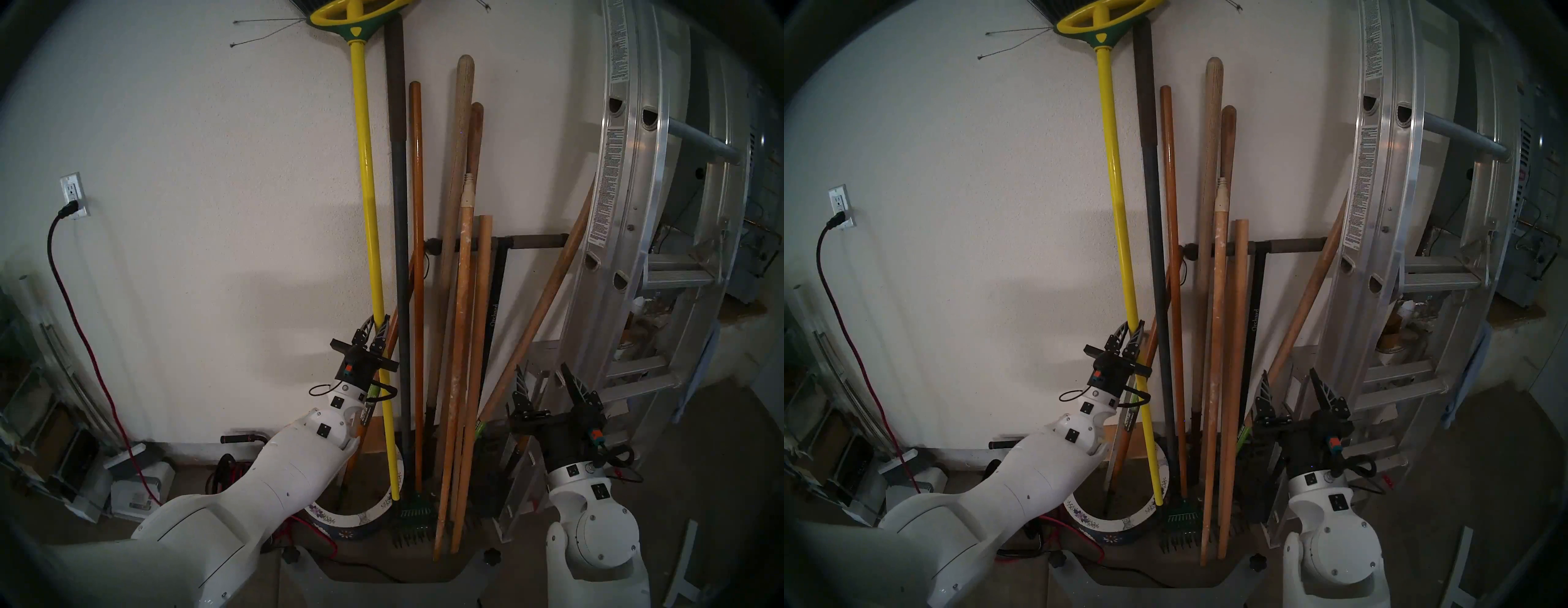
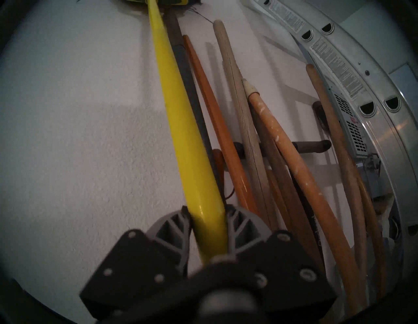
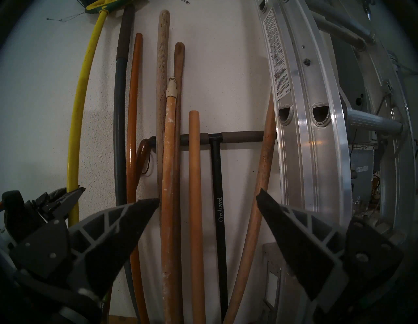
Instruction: Put wooden sticks into the pot
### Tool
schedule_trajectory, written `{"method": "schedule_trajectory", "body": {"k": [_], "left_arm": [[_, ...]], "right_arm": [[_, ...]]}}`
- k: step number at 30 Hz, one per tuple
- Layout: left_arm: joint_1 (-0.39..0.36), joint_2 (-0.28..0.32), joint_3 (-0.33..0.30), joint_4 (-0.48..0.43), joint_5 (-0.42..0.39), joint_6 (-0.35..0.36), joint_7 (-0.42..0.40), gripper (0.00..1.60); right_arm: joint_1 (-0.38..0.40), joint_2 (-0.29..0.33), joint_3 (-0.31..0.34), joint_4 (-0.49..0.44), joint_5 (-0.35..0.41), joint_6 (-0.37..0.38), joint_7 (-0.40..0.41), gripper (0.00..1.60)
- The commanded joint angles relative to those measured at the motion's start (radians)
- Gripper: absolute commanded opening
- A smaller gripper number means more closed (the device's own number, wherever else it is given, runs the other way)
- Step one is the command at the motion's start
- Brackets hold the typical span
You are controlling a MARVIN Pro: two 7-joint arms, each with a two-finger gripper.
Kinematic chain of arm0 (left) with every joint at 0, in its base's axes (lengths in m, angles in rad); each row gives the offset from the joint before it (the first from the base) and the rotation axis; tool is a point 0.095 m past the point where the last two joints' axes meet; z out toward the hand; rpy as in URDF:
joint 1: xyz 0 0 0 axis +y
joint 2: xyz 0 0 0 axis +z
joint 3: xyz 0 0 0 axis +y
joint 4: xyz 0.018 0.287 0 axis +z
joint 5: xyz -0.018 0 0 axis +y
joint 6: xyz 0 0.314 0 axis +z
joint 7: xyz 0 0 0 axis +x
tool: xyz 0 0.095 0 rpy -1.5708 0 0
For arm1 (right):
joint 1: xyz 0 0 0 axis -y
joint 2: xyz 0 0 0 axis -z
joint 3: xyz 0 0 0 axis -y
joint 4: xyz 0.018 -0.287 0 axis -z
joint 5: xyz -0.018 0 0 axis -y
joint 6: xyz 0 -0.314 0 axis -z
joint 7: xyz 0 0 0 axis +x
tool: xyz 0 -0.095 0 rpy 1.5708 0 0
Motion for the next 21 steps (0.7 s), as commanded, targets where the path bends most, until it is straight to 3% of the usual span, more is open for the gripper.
{"method": "schedule_trajectory", "body": {"k": [1, 15, 21], "left_arm": [[-0.061, 0.098, -0.058, -0.113, -0.002, 0.01, 0.008, 0.0], [-0.048, 0.233, -0.1, -0.266, 0.003, 0.125, -0.021, 0.0], [-0.002, 0.306, -0.11, -0.35, -0.018, 0.222, -0.054, 0.0]], "right_arm": [[0.0, 0.0, -0.001, -0.001, 0.0, 0.0, 0.001, 1.6], [0.0, 0.0, -0.001, -0.001, 0.0, 0.0, 0.001, 1.6], [0.0, 0.0, -0.001, -0.001, 0.0, 0.0, 0.001, 1.6]]}}
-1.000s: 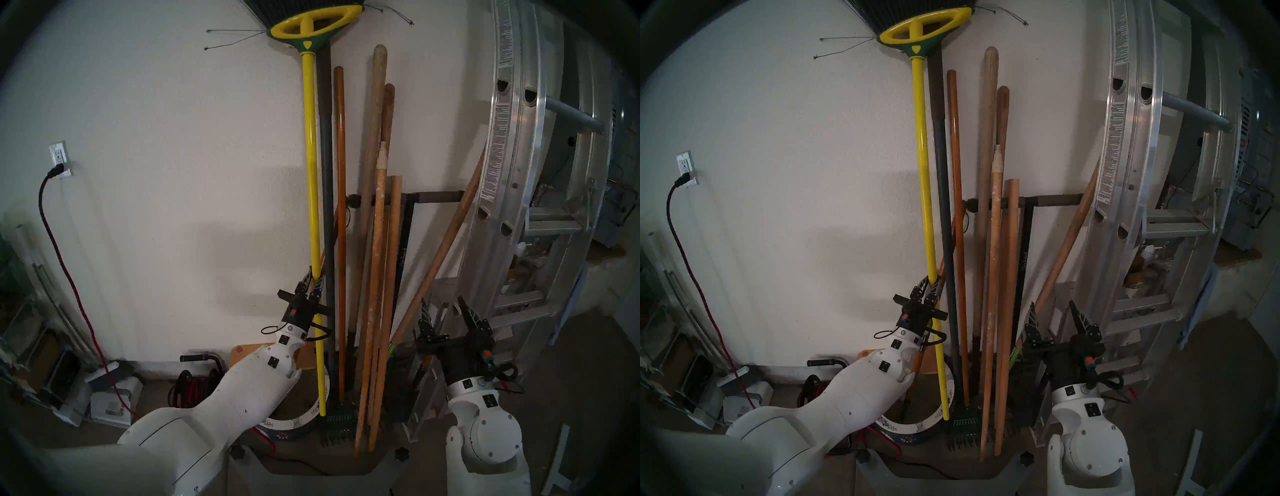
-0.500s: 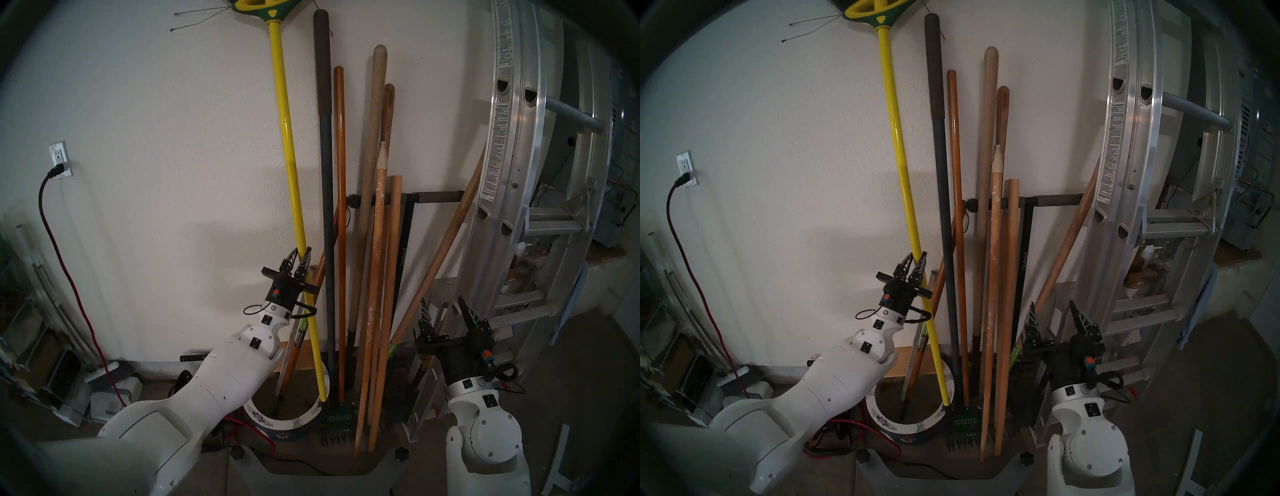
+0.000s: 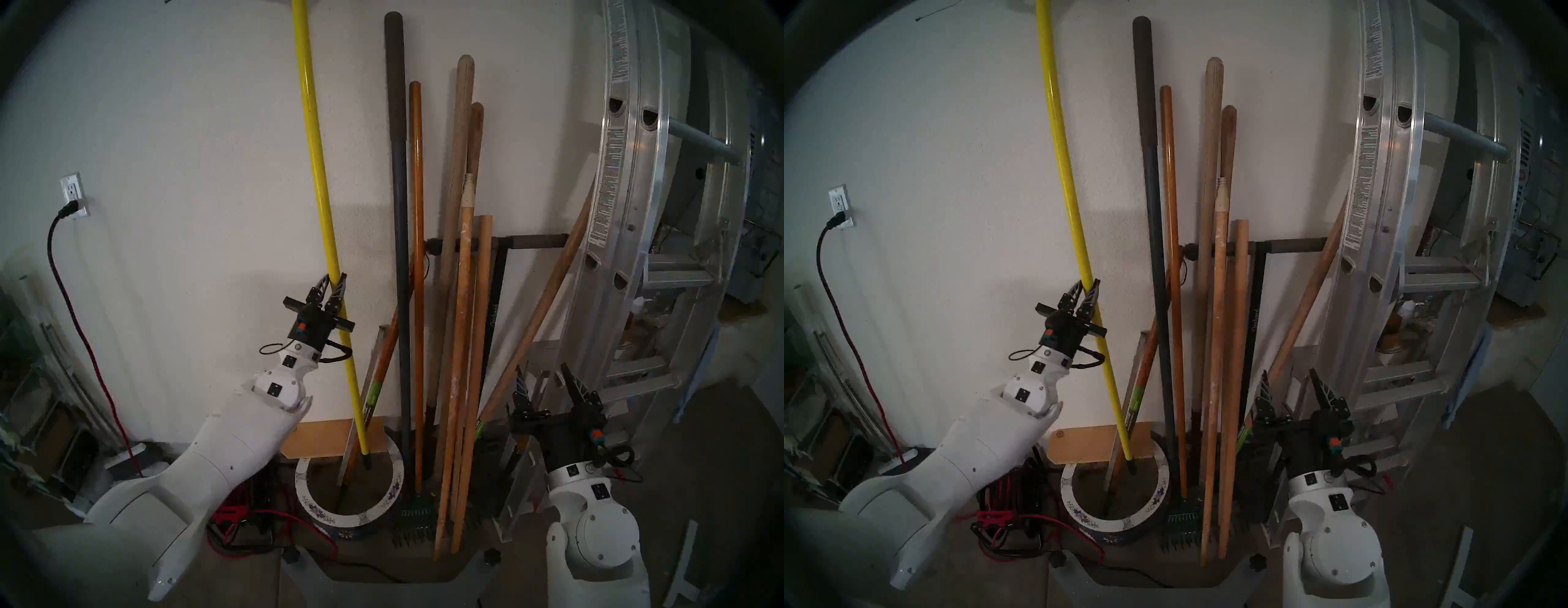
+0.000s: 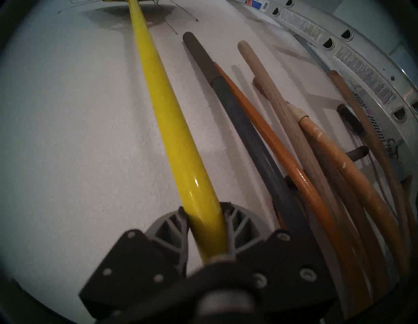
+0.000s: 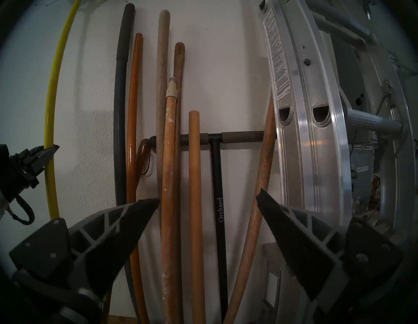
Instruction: Put wooden sticks into the pot
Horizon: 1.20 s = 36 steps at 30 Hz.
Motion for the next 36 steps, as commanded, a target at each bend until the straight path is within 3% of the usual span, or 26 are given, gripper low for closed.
{"method": "schedule_trajectory", "body": {"k": [1, 15, 21, 28, 31, 36], "left_arm": [[0.015, 0.091, -0.022, -0.115, -0.017, 0.063, -0.031, 0.0], [0.151, 0.181, -0.045, -0.269, -0.124, 0.251, -0.084, 0.0], [0.23, 0.222, -0.068, -0.385, -0.195, 0.378, -0.094, 0.0], [0.252, 0.218, -0.08, -0.426, -0.238, 0.444, -0.088, 0.0], [0.284, 0.221, -0.094, -0.486, -0.266, 0.533, -0.043, 0.0], [0.3, 0.216, -0.102, -0.49, -0.283, 0.599, -0.007, 0.0]], "right_arm": [[0.0, 0.0, -0.001, -0.001, 0.0, 0.0, 0.001, 1.6], [0.0, 0.0, -0.001, -0.001, 0.0, 0.001, 0.001, 1.6], [-0.001, 0.001, -0.001, -0.001, 0.0, 0.001, 0.001, 1.6], [-0.001, 0.001, -0.001, -0.001, 0.0, 0.001, 0.001, 1.6], [-0.001, 0.001, -0.001, -0.002, 0.0, 0.001, 0.001, 1.6], [-0.001, 0.001, -0.001, -0.002, 0.0, 0.002, 0.002, 1.6]]}}
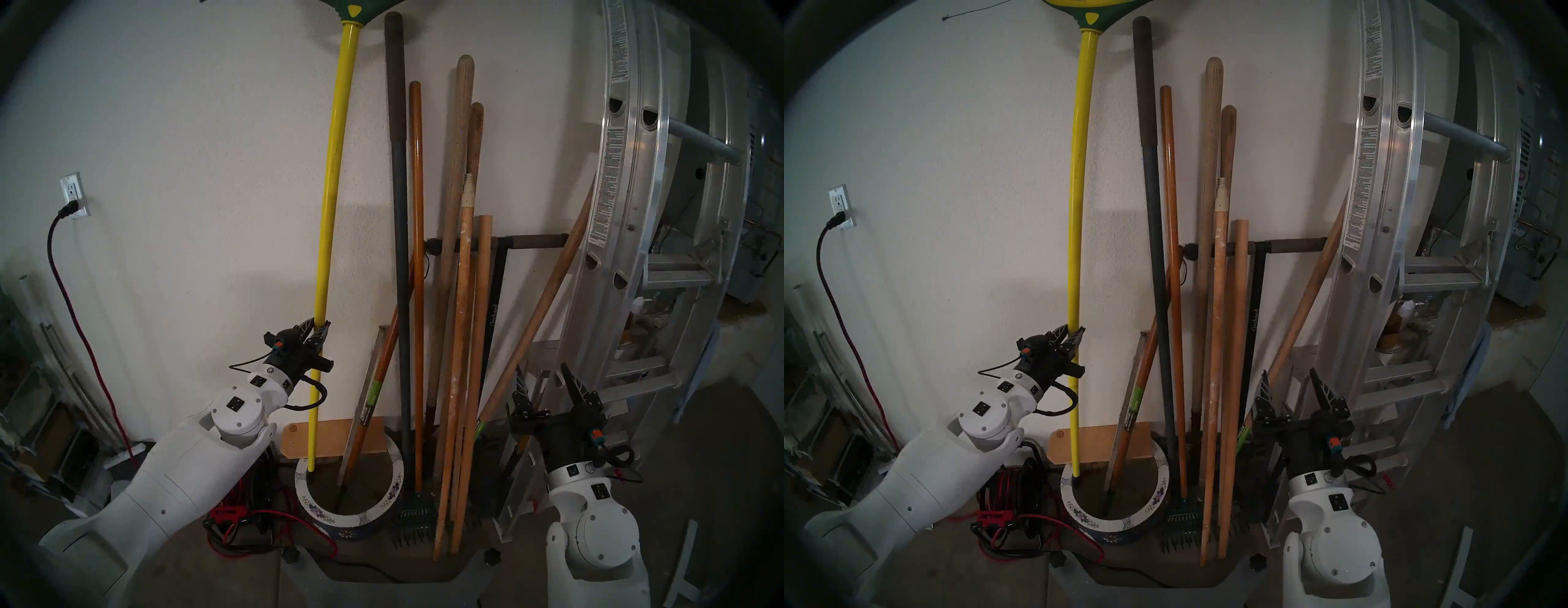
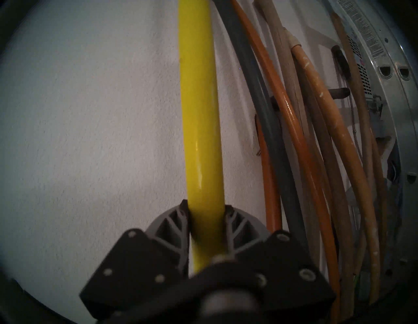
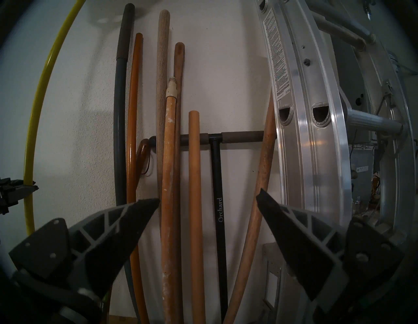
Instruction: Put wooden sticks into the pot
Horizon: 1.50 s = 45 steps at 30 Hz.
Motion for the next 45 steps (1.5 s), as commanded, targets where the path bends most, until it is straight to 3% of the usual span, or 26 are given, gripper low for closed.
{"method": "schedule_trajectory", "body": {"k": [1, 11, 19, 31, 32, 40, 41, 42, 45], "left_arm": [[0.012, -0.007, -0.039, -0.054, -0.037, 0.067, 0.065, 0.0], [0.036, -0.063, -0.043, 0.128, -0.086, 0.039, 0.087, 0.0], [0.035, -0.084, -0.039, 0.176, -0.12, 0.046, 0.08, 0.0], [-0.098, -0.166, -0.034, 0.355, -0.144, 0.096, 0.084, 0.0], [-0.083, -0.176, -0.059, 0.347, -0.132, 0.101, 0.078, 0.0], [-0.154, -0.189, -0.028, 0.448, -0.104, 0.099, 0.073, 0.0], [-0.158, -0.192, -0.026, 0.46, -0.095, 0.092, 0.073, 1.1], [-0.161, -0.196, -0.027, 0.47, -0.094, 0.087, 0.069, 1.6], [-0.158, -0.198, -0.023, 0.483, -0.082, 0.064, 0.064, 1.6]], "right_arm": [[-0.001, 0.001, -0.001, -0.002, 0.0, 0.002, 0.002, 1.6], [-0.001, 0.001, -0.001, -0.002, 0.0, 0.002, 0.002, 1.6], [-0.001, 0.001, -0.001, -0.002, 0.0, 0.002, 0.002, 1.6], [0.0, 0.001, -0.001, -0.001, 0.0, 0.001, 0.001, 1.6], [0.0, 0.0, -0.001, -0.001, 0.0, 0.001, 0.001, 1.6], [0.0, 0.0, -0.001, -0.001, 0.0, 0.001, 0.001, 1.6], [0.0, 0.0, -0.001, -0.001, 0.0, 0.001, 0.001, 1.6], [0.0, 0.001, -0.001, -0.001, 0.0, 0.001, 0.001, 1.6], [-0.001, 0.001, -0.001, -0.002, 0.0, 0.001, 0.001, 1.6]]}}
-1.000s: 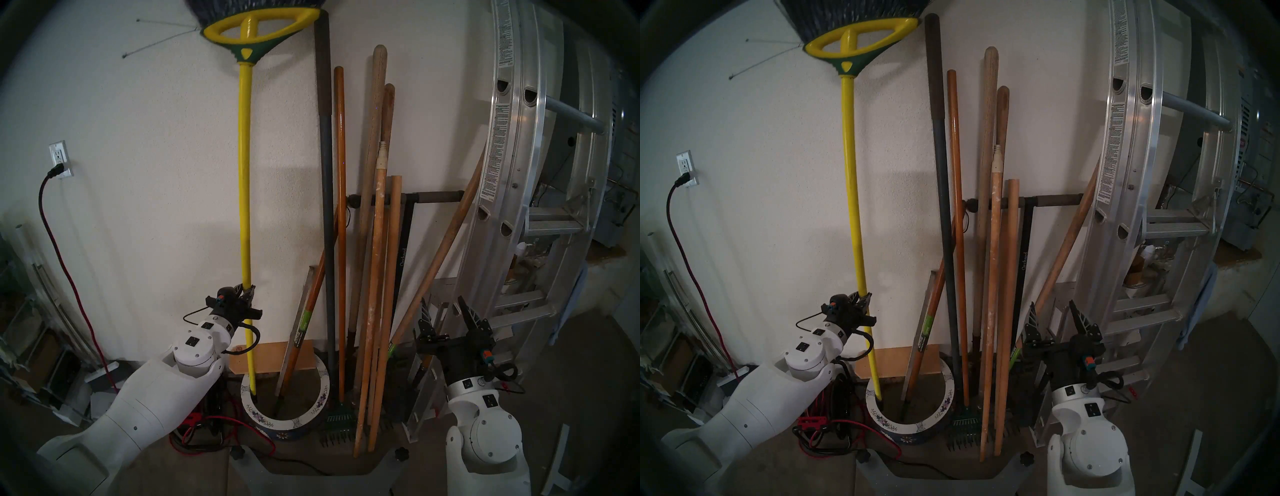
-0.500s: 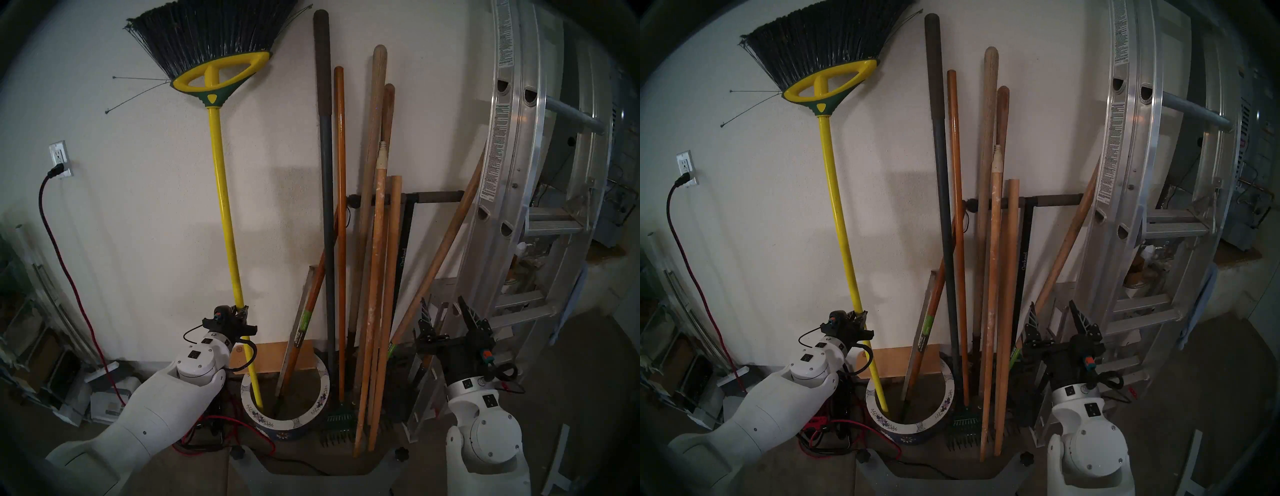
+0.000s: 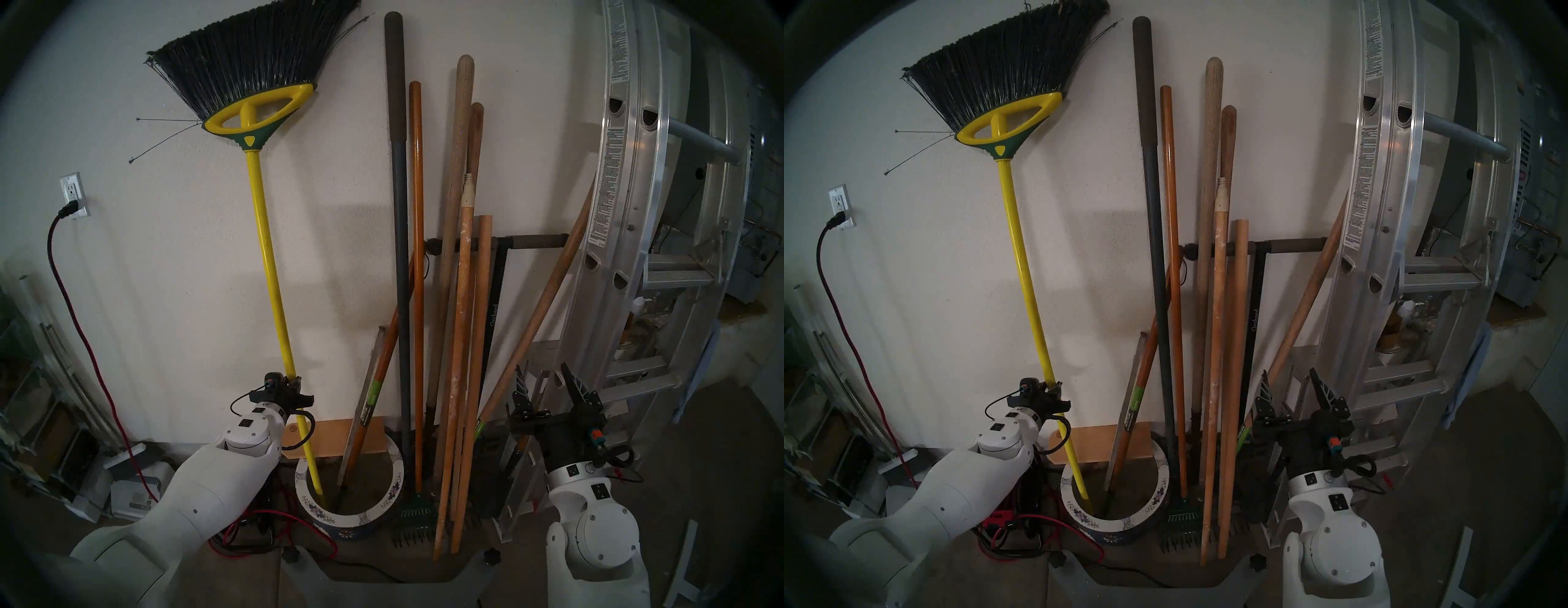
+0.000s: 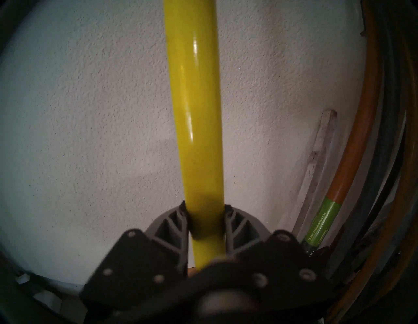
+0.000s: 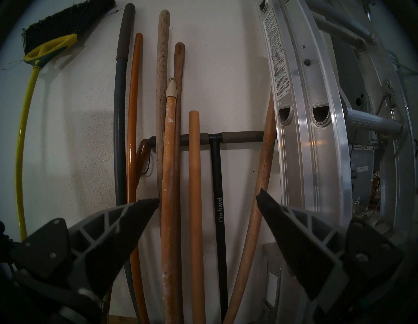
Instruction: Put wooden sticks into the pot
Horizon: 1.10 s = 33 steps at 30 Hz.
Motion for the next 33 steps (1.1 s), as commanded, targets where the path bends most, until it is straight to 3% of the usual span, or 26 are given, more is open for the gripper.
{"method": "schedule_trajectory", "body": {"k": [1, 12, 19, 20, 23, 24, 33], "left_arm": [[-0.068, -0.018, 0.007, 0.029, 0.033, -0.061, -0.011, 1.6], [0.058, 0.062, 0.0, -0.142, 0.083, -0.131, 0.004, 1.6], [0.172, 0.141, -0.015, -0.286, 0.09, -0.169, -0.002, 1.6], [0.149, 0.151, 0.009, -0.265, 0.084, -0.182, 0.0, 1.6], [0.214, 0.185, -0.012, -0.34, 0.092, -0.194, -0.004, 1.6], [0.2, 0.195, 0.005, -0.331, 0.088, -0.204, -0.001, 1.6], [0.328, 0.296, -0.027, -0.496, 0.1, -0.251, 0.002, 1.6]], "right_arm": [[-0.001, 0.001, -0.001, -0.002, 0.0, 0.001, 0.001, 1.6], [-0.001, 0.001, -0.001, -0.002, 0.0, 0.001, 0.001, 1.6], [0.0, 0.0, -0.001, -0.001, 0.0, 0.001, 0.001, 1.6], [0.0, 0.0, -0.001, -0.001, 0.0, 0.001, 0.001, 1.6], [0.0, 0.0, -0.001, -0.001, 0.0, 0.001, 0.001, 1.6], [0.0, 0.0, -0.001, -0.001, 0.0, 0.0, 0.001, 1.6], [0.0, 0.0, -0.001, -0.001, 0.0, 0.0, 0.001, 1.6]]}}
